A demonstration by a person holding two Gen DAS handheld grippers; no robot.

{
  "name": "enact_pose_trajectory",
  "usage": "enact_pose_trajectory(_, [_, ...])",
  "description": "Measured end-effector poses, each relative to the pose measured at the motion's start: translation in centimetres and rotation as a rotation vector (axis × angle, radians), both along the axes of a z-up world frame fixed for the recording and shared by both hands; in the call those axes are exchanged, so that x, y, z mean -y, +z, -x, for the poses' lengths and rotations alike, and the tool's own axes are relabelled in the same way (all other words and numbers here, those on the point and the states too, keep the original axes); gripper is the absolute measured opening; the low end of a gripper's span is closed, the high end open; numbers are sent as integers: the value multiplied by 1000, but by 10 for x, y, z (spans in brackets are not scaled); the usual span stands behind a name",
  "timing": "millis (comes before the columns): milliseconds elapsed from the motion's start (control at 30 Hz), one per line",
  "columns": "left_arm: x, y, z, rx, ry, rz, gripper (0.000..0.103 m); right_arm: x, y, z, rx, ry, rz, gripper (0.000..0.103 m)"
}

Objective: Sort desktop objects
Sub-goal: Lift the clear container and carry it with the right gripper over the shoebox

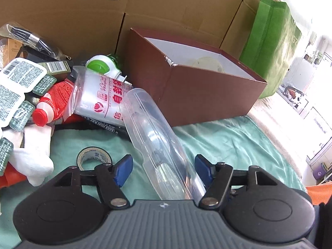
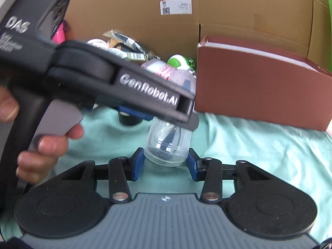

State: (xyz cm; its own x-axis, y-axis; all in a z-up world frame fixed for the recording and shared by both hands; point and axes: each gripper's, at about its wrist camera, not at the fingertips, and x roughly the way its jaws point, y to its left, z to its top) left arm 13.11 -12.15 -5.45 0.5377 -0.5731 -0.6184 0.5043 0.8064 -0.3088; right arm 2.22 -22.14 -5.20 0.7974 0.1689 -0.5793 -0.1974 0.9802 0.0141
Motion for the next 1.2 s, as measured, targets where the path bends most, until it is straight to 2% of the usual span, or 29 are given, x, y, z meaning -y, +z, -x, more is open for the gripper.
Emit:
enact_pose_trajectory(133, [4, -6, -4, -34, -21, -4, 62, -4, 1, -2, 7, -13, 8, 46])
enact_pose_trajectory(233, [4, -9, -7, -41, -15, -6, 62, -5, 0, -7, 1, -23, -6, 51])
enact_pose_trajectory(400, [4, -9, -9, -42, -19, 0, 62, -5, -2, -13, -3, -41, -30, 51])
enact_pose_trajectory(433, [4, -9, -9, -42, -23, 2, 59, -4, -3, -14, -5, -43, -36, 50])
enact_pose_trajectory(500, [4, -9, -9, -49, -24, 10, 58, -4, -2, -16, -6, -47, -41, 47])
enact_pose_trajectory(733, [-1, -5, -3, -55, -9, 25, 57, -3, 0, -6, 11, -37, -46, 46])
enact_pose_trajectory(833, [-3, 6, 8, -13, -3, 32, 57, -5, 8, 3, 40, -29, -39, 46])
enact_pose_trajectory(1033, [-3, 43, 32, 131, -4, 38, 57, -7, 36, 26, 148, -23, -28, 46])
enact_pose_trajectory(1200, [5, 69, 33, 191, -30, 79, 57, 0, 59, 37, 243, -42, -17, 46])
